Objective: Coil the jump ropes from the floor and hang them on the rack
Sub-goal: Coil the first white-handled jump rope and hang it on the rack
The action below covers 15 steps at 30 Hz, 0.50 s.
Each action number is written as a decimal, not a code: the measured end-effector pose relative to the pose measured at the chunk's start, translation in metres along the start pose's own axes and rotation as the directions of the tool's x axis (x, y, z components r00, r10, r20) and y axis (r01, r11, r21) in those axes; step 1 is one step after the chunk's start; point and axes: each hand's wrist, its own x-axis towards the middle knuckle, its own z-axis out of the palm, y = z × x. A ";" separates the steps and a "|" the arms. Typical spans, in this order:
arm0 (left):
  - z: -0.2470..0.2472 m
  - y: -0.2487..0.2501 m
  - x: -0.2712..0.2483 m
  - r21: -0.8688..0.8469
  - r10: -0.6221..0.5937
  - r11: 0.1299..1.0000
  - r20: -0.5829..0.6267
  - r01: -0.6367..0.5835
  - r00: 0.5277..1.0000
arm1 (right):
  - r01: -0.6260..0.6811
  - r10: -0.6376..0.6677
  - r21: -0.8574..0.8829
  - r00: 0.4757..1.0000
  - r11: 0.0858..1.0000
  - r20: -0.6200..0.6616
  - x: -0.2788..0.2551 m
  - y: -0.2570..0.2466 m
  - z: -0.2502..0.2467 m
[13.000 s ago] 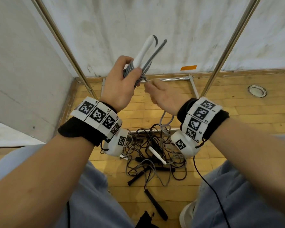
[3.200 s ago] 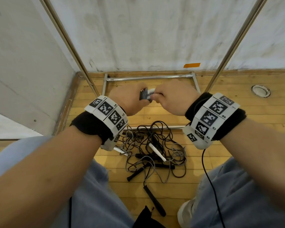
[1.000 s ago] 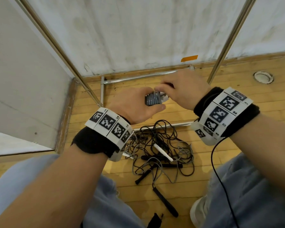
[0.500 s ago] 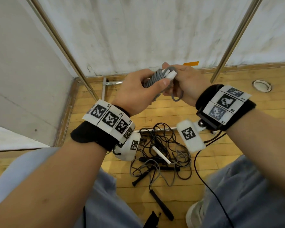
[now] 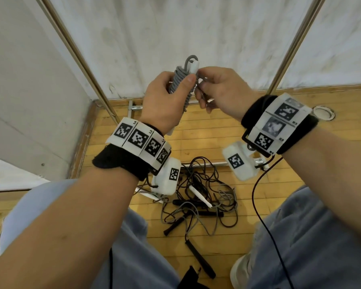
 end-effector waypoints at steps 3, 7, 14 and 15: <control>0.005 -0.003 0.000 0.085 -0.022 0.996 0.033 0.019 0.999 | 0.021 -0.035 -0.228 0.998 0.973 -0.057 -0.002 0.002 0.006; 0.004 -0.005 -0.002 0.073 -0.089 0.994 0.149 0.079 0.985 | 0.034 -0.055 -0.423 0.998 0.906 -0.036 0.000 0.002 0.005; -0.014 -0.011 0.002 0.324 -0.074 0.946 0.319 -0.035 0.945 | -0.018 0.047 -0.431 0.997 0.902 0.055 -0.008 0.012 0.010; -0.014 -0.013 0.002 0.405 -0.068 0.912 0.314 -0.069 0.947 | -0.026 0.059 -0.425 0.996 0.905 0.065 -0.010 0.014 0.013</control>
